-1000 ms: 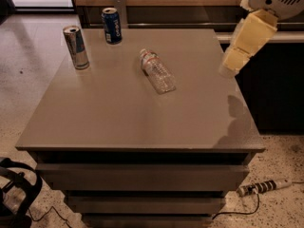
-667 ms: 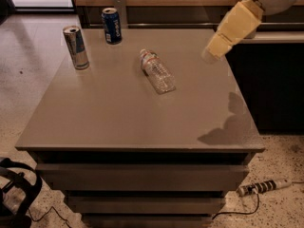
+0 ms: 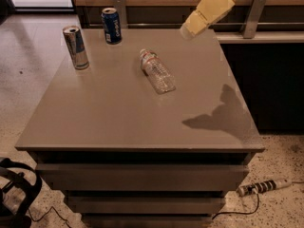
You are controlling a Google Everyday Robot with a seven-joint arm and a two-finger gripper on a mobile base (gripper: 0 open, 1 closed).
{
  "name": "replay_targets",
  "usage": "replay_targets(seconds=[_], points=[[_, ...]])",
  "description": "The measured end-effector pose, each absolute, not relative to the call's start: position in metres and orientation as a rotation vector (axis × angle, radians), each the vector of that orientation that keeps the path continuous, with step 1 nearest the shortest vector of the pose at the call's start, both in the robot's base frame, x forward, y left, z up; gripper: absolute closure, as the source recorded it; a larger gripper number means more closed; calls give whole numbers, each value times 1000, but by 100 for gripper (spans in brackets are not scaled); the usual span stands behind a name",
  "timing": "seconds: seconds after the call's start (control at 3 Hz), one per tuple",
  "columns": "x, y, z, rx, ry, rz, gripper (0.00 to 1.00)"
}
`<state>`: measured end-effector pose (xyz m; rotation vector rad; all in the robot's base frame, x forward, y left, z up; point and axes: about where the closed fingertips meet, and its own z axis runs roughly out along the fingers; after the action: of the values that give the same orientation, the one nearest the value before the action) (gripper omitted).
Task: Place water bottle upright
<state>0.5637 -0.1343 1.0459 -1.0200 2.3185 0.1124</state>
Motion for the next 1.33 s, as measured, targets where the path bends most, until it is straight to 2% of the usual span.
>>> replay_targets(seconds=[0.33,1.33], points=[[576,-123,1044,-1037,2333,92,0],[676,-61,1004,-1017,2457,149,0]])
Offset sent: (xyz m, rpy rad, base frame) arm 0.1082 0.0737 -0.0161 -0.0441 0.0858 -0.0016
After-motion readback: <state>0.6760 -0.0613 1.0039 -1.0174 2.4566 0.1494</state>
